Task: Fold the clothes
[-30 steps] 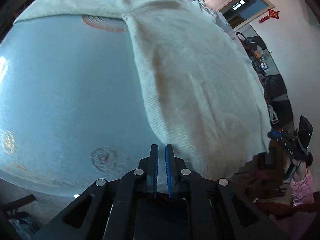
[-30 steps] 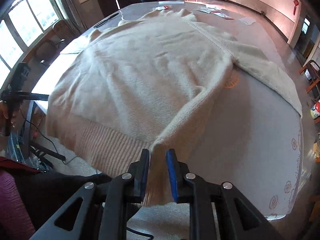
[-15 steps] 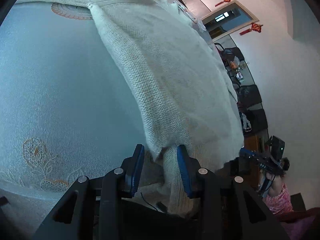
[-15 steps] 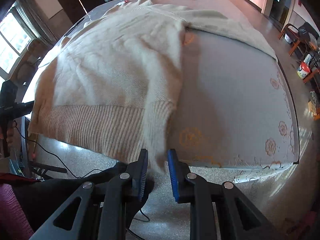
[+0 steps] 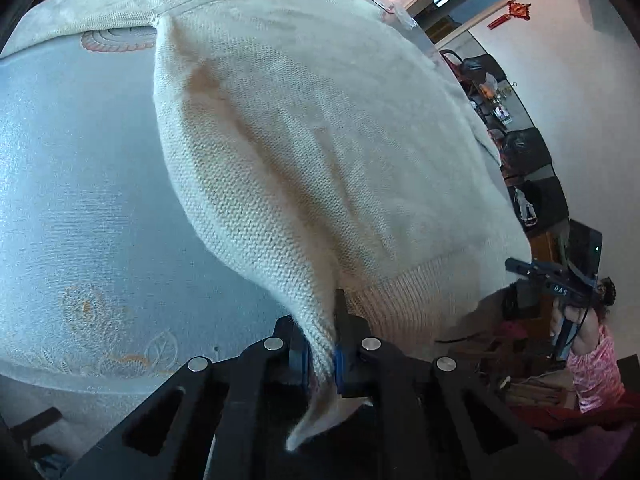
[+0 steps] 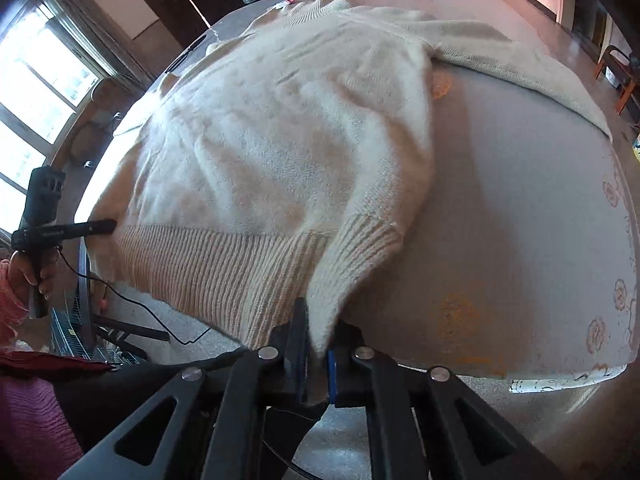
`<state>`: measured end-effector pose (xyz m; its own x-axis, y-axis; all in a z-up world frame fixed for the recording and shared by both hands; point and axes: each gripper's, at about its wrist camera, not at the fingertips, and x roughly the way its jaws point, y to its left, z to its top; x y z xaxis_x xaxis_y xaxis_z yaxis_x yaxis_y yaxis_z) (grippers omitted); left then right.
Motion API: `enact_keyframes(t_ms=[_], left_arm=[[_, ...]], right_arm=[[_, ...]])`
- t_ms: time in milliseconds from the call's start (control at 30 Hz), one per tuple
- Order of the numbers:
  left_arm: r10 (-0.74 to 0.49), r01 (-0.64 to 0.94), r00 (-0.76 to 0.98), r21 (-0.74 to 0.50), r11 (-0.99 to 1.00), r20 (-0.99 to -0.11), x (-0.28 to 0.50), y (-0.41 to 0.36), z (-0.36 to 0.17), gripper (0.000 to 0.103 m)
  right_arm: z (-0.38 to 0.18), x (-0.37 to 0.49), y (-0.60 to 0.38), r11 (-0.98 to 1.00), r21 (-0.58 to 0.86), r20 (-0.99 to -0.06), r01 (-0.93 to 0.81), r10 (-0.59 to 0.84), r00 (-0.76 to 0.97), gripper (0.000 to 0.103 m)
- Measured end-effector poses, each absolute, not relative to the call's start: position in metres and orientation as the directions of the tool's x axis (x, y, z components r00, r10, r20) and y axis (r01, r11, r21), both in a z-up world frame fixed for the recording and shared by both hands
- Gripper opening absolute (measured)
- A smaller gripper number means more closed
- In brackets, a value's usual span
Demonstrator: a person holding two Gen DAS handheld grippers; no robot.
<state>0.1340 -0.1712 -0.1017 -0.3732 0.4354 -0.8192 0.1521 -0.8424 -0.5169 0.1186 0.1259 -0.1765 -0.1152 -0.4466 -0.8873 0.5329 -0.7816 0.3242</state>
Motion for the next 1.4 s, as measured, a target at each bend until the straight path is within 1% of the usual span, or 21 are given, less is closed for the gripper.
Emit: enact_keyframes(t_ms=[167,233,267,300,333,400,433,500,567,633,733,767,800,833,900,967,1167,1200,1267,1333,1400], left_arm=[[0.449,0.137,-0.360,-0.523,-0.841,-0.818,0.148,-0.186,-0.068,0.010],[0.441,0.128,-0.348,-0.509,-0.852,-0.827,0.150,-0.188,-0.057,0.014],[0.419,0.123,-0.321,-0.476,-0.871,-0.849,0.150,-0.186,-0.059,0.015],[0.378,0.127,-0.279,-0.424,-0.897,-0.883,0.149,-0.183,-0.068,0.018],[0.334,0.128,-0.236,-0.370,-0.920,-0.912,0.149,-0.181,-0.076,0.019],[0.267,0.163,-0.176,-0.296,-0.941,-0.947,0.154,-0.184,-0.092,0.019],[0.239,0.186,-0.150,-0.264,-0.946,-0.959,0.158,-0.188,-0.099,0.019],[0.209,0.225,-0.157,-0.241,-0.944,-0.965,0.166,-0.198,-0.099,0.019],[0.188,0.252,-0.194,-0.234,-0.939,-0.963,0.170,-0.208,-0.091,0.019],[0.160,0.248,-0.257,-0.225,-0.942,-0.953,0.157,-0.208,-0.077,0.019],[0.136,0.237,-0.358,-0.231,-0.944,-0.924,0.128,-0.203,-0.056,0.027],[0.137,0.226,-0.392,-0.240,-0.944,-0.909,0.115,-0.200,-0.051,0.032],[0.138,0.212,-0.423,-0.246,-0.946,-0.895,0.100,-0.195,-0.047,0.039],[0.136,0.202,-0.451,-0.249,-0.947,-0.882,0.082,-0.189,-0.043,0.043],[0.129,0.194,-0.491,-0.253,-0.948,-0.862,0.046,-0.179,-0.040,0.052],[0.115,0.205,-0.501,-0.247,-0.947,-0.858,0.016,-0.174,-0.047,0.059],[0.054,0.247,-0.420,-0.171,-0.954,-0.906,-0.055,-0.189,-0.085,0.064],[0.043,0.230,-0.430,-0.155,-0.961,-0.902,-0.065,-0.191,-0.085,0.071],[0.018,0.193,-0.428,-0.111,-0.975,-0.903,-0.083,-0.194,-0.086,0.078],[-0.015,0.169,-0.402,-0.058,-0.984,-0.915,-0.099,-0.194,-0.089,0.078],[-0.043,0.142,-0.396,-0.015,-0.990,-0.917,-0.112,-0.196,-0.086,0.079]], right_arm=[[-0.136,0.102,0.160,-0.782,0.397,-0.853,0.480,-0.507,-0.120,0.006],[-0.136,0.098,0.164,-0.775,0.441,-0.842,0.452,-0.532,-0.092,0.006],[-0.139,0.097,0.165,-0.774,0.457,-0.840,0.438,-0.538,-0.074,0.006],[-0.133,0.092,0.178,-0.784,0.444,-0.856,0.434,-0.514,-0.054,0.007],[-0.137,0.090,0.180,-0.803,0.398,-0.885,0.444,-0.464,-0.046,0.011],[-0.147,0.086,0.185,-0.833,0.302,-0.933,0.463,-0.357,-0.033,0.016],[-0.147,0.086,0.186,-0.845,0.243,-0.951,0.476,-0.305,-0.056,0.016],[-0.136,0.088,0.188,-0.847,0.157,-0.957,0.508,-0.258,-0.133,0.017],[-0.117,0.089,0.184,-0.823,0.125,-0.941,0.554,-0.276,-0.198,0.017],[-0.099,0.085,0.169,-0.783,0.071,-0.924,0.618,-0.285,-0.254,0.018],[-0.084,0.071,0.122,-0.670,-0.011,-0.907,0.742,-0.306,-0.291,0.020],[-0.076,0.057,0.111,-0.633,-0.033,-0.901,0.774,-0.315,-0.297,0.020],[-0.074,0.047,0.094,-0.608,-0.046,-0.898,0.793,-0.322,-0.299,0.021],[-0.073,0.034,0.079,-0.596,-0.045,-0.896,0.802,-0.331,-0.297,0.021],[-0.076,0.001,0.052,-0.594,0.005,-0.894,0.805,-0.363,-0.263,0.021],[-0.084,-0.027,0.026,-0.589,0.032,-0.895,0.807,-0.376,-0.239,0.022],[-0.120,-0.097,-0.013,-0.615,0.057,-0.939,0.787,-0.301,-0.167,0.022],[-0.126,-0.108,-0.018,-0.619,0.058,-0.945,0.783,-0.287,-0.157,0.022],[-0.138,-0.130,-0.029,-0.627,0.060,-0.957,0.776,-0.258,-0.135,0.022],[-0.143,-0.142,-0.034,-0.619,0.043,-0.969,0.784,-0.217,-0.118,0.022],[-0.139,-0.153,-0.038,-0.605,0.056,-0.973,0.795,-0.211,-0.092,0.022]])
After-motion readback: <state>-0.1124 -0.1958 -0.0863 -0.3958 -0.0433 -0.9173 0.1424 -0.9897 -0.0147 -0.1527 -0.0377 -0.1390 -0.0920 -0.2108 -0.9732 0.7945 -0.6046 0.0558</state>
